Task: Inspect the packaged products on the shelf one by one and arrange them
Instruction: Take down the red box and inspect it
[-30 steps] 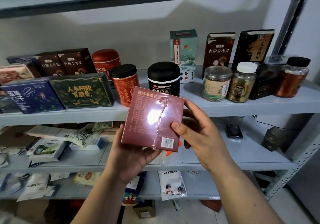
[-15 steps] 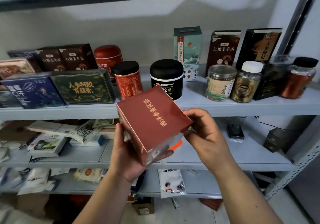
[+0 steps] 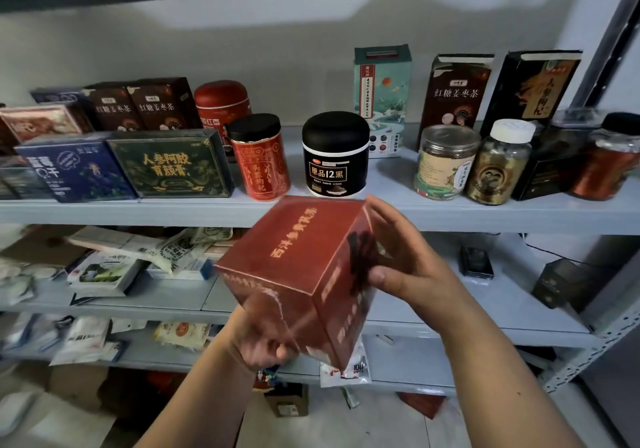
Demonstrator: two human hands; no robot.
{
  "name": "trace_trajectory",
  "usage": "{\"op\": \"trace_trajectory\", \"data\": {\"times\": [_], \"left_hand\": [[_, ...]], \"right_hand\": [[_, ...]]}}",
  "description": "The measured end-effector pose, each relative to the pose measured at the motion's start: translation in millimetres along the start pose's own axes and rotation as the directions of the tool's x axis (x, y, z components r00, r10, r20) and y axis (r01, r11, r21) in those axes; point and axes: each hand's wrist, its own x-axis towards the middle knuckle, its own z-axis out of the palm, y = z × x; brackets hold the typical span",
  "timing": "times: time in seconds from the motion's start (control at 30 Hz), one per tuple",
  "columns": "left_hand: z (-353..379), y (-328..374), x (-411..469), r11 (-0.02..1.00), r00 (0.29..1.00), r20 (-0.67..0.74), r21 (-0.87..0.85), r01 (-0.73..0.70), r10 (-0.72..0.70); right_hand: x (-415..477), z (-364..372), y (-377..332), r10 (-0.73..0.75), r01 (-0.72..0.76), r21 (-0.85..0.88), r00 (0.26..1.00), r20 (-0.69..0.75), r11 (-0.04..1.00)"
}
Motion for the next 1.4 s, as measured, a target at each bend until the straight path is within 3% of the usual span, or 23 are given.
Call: {"op": "trace_trajectory", "data": {"times": [0.2,0.33,0.4,0.5,0.57,0.7,0.77,0.93,1.07,1.17,1.23,1.3,1.33,1.4], "left_hand": [[15.9,-7.3,0.7,0.986,1.0,0.029,0.164,-0.005,0.0],[30.8,-3.9,1.1,0.998,0.998,-0.003,-0.025,0.056,-0.056],[36.9,-2.6,11.7,0.998,0.995,-0.074,-0.008,0.064,-0.064],[25.6,8.9,13.1,0.981,0.984,-0.13,-0.17,0.099,-0.121],[35.4,16.4,7.8,0.999,0.967,-0.253,-0.047,0.004,-0.016],[81.7,23.4,9.2,0.972,0.937,-0.293,0.185,-0.143,0.193],[99.8,24.6,10.9,0.938,0.914,-0.288,0.28,-0.204,0.285],[119.9,35.9,8.2,0.863,0.865,-0.269,0.411,-0.295,0.424],[139.4,59.1,9.1,0.79,0.821,-0.221,0.486,-0.375,0.526],[157.4,82.8,13.6,0.687,0.736,-0.238,0.609,-0.396,0.634],[164.5,99.2,15.1,0.574,0.61,-0.271,0.727,-0.377,0.745],[166.8,114.6,15.4,0.36,0.489,-0.2,0.896,-0.259,0.849],[164.5,123.9,16.3,0.216,0.465,-0.119,0.963,-0.161,0.877],[155.9,139.1,19.1,-0.044,0.483,0.0,0.996,0.08,0.876]], "right_hand": [[3.2,-5.6,1.8,0.043,-0.133,0.368,0.969,0.243,0.92],[5.9,-13.5,1.6,0.041,-0.115,0.385,0.98,0.194,0.916],[6.2,-18.2,-2.0,0.049,-0.09,0.367,0.992,0.119,0.926],[7.1,-26.1,-12.7,0.019,-0.014,0.247,1.0,-0.019,0.969],[5.8,-31.5,-21.9,-0.018,0.03,0.156,0.997,-0.076,0.987],[-0.3,-40.0,-42.5,-0.037,0.036,-0.004,0.999,-0.014,0.999],[-2.0,-44.0,-58.0,-0.058,0.058,-0.219,0.998,0.006,0.974],[3.6,-52.6,-110.8,-0.09,0.178,-0.647,0.982,0.166,0.742],[16.5,-51.7,-145.8,-0.134,0.334,-0.807,0.942,0.309,0.487],[26.0,-50.5,-159.3,-0.261,0.397,-0.829,0.913,0.313,0.393],[36.2,-50.4,-162.4,-0.38,0.432,-0.845,0.873,0.305,0.316],[49.3,-49.6,-162.7,-0.451,0.435,-0.863,0.844,0.291,0.257],[59.2,-49.1,-163.1,-0.471,0.426,-0.873,0.836,0.281,0.236],[74.2,-48.6,-163.1,-0.484,0.395,-0.893,0.837,0.254,0.215]]}}
